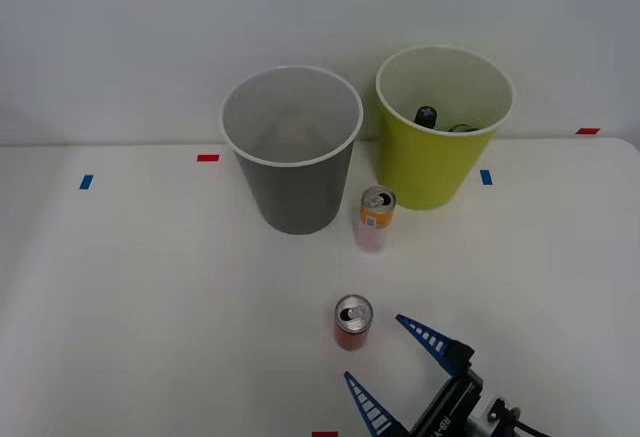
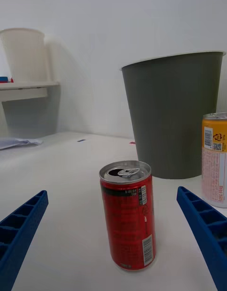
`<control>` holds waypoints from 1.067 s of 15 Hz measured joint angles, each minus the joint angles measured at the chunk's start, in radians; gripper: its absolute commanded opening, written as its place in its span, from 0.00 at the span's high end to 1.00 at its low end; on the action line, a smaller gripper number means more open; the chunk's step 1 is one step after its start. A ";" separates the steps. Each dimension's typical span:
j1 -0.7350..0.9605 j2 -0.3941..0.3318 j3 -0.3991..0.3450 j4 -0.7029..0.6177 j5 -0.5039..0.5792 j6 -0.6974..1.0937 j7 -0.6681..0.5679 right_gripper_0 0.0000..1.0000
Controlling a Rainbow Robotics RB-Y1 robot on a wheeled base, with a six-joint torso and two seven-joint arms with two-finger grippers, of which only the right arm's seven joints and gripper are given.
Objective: Put cans in the gray bin, plastic bottles in the light green bin
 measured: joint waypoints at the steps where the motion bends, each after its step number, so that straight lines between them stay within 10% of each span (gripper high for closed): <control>1: -0.008 0.008 0.000 0.000 0.001 0.011 0.007 0.06; 16: -0.085 0.029 -0.014 0.000 0.003 0.206 0.033 0.10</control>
